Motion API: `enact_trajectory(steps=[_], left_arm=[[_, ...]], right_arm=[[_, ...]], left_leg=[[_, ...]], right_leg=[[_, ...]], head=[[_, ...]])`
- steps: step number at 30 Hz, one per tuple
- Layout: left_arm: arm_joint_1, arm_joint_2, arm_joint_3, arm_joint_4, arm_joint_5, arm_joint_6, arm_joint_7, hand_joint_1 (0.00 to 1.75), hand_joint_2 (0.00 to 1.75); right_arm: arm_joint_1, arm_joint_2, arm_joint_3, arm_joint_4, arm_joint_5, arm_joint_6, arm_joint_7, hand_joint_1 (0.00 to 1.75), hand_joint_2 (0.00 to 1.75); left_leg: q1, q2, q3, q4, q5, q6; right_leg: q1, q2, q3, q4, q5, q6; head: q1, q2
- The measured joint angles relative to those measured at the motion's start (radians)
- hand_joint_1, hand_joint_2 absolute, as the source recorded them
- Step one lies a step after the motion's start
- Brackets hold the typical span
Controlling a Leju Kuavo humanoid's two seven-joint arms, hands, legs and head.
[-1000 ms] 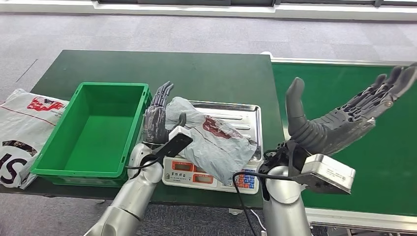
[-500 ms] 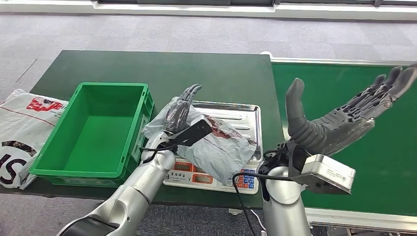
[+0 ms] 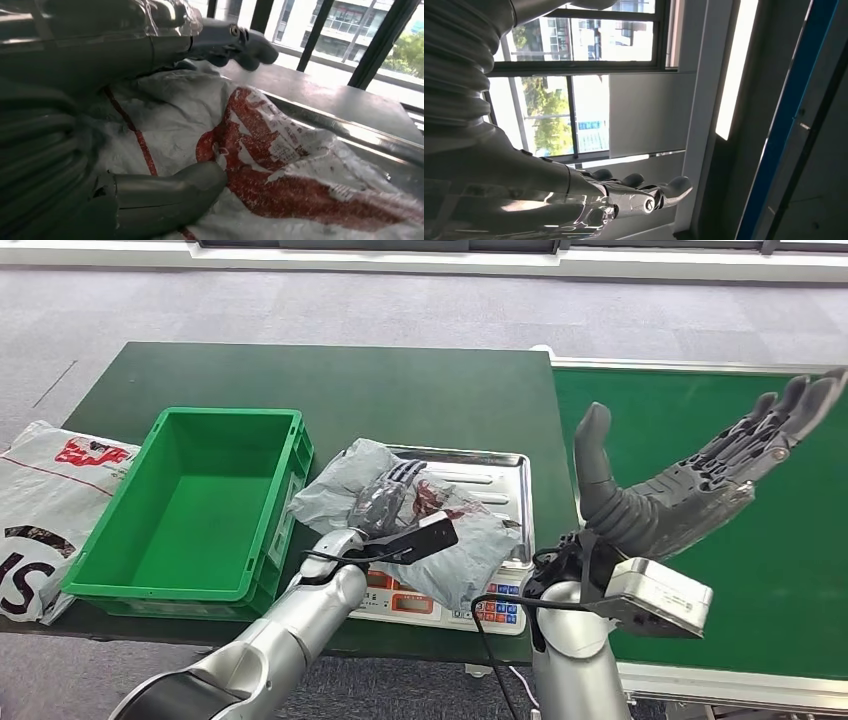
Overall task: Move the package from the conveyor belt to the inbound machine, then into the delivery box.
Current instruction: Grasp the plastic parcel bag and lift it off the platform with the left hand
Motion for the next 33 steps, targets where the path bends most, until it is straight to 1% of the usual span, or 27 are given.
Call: enact_trajectory(steps=[6, 10, 13, 33], left_arm=[[-0.039, 0.015, -0.065, 0.031, -0.081, -0.104, 0.047, 0.0, 1.75], [-0.056, 0.019, -0.101, 0.042, -0.117, -0.179, 0.053, 1.75, 1.75], [-0.061, 0.022, -0.119, 0.045, -0.122, -0.203, 0.036, 1.75, 1.75], [-0.061, 0.033, -0.127, 0.045, -0.116, -0.196, 0.002, 1.75, 1.75]], right_arm=[[0.0, 0.0, 0.0, 0.0, 0.007, 0.0, 0.0, 0.0, 1.75], [0.001, -0.001, 0.0, 0.0, 0.008, 0.0, 0.0, 0.0, 1.75], [0.004, -0.002, 0.0, 0.0, 0.009, 0.0, 0.0, 0.0, 1.75], [0.021, -0.008, 0.0, 0.0, 0.001, 0.0, 0.0, 0.0, 1.75]], left_leg=[[0.0, 0.0, 0.002, 0.0, 0.0, 0.0], [0.0, -0.001, 0.005, 0.0, 0.0, 0.0], [0.0, -0.001, 0.008, 0.0, -0.001, 0.0], [0.0, -0.001, 0.011, 0.0, -0.001, 0.001]], right_leg=[[0.0, 0.0, 0.003, 0.0, 0.0, 0.0], [0.0, -0.001, 0.007, 0.0, -0.001, 0.0], [0.0, -0.001, 0.01, 0.0, -0.001, 0.001], [0.0, -0.001, 0.013, 0.0, -0.001, 0.001]], head=[[0.0, 0.0], [0.0, 0.0], [0.0, 0.0], [0.0, 0.0]])
